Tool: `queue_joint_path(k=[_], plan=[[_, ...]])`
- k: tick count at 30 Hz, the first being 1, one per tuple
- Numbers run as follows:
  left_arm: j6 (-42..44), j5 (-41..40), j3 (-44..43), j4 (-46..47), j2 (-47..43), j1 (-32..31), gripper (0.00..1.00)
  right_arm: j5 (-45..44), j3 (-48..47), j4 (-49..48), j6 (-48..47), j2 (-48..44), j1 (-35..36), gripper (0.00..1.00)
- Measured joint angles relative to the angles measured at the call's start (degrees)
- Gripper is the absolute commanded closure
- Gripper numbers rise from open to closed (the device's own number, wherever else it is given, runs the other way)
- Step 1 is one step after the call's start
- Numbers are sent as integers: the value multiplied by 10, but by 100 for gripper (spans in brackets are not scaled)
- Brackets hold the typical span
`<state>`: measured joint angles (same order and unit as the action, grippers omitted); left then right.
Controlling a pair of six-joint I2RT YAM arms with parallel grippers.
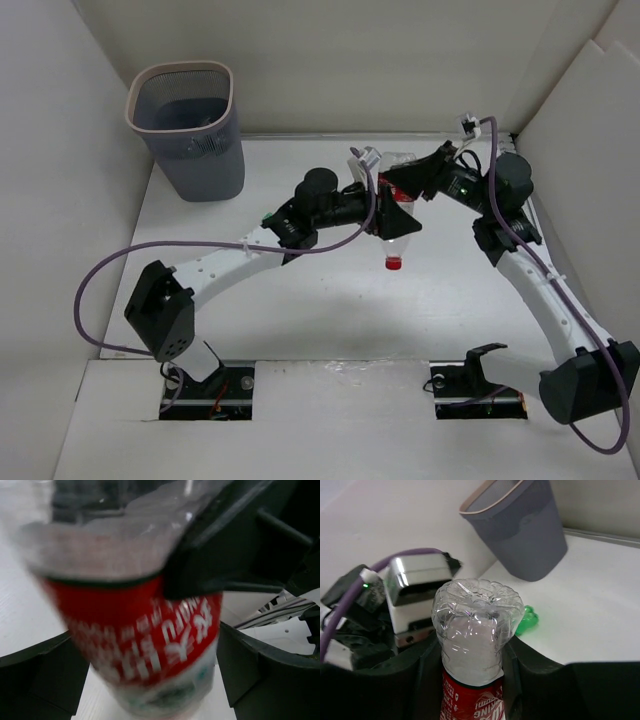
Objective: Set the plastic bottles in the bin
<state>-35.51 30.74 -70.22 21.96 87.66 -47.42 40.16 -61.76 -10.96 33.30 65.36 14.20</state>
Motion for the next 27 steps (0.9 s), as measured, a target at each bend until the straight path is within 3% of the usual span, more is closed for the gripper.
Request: queue_joint_path(k=[1,2,3,4,5,9,13,17,23,27], plan=[[-4,5,-3,7,10,-7,15,9,9,-22,17,2,-1,96],[-7,9,-7,12,20,-12,28,19,16,-43,34,4,-3,89],[-9,12,-10,16,28,-16,73,28,23,-67,54,7,-4,74],[-12,10,-12,23,34,-18,91,34,31,-86,68,9,-6,45],[-13,5,-18,20,38,-20,100,41,40,-115,79,13,-14,0],[7,-16,-51,-17,40,-13,100,40,50,-148,114,15,-40,0],[43,-80,-145,-112,40,35,100,41,61,-129,112,-15,-110,0],[65,-134,-259,-204,46,146,100,35,65,-89,91,-43,-171,0],[81,-249,-467,-281,102,351,100,41,89,-61,65,-53,-179,0],[77,-315,-518,-298,139,439,100,45,112,-46,49,-52,-179,0]])
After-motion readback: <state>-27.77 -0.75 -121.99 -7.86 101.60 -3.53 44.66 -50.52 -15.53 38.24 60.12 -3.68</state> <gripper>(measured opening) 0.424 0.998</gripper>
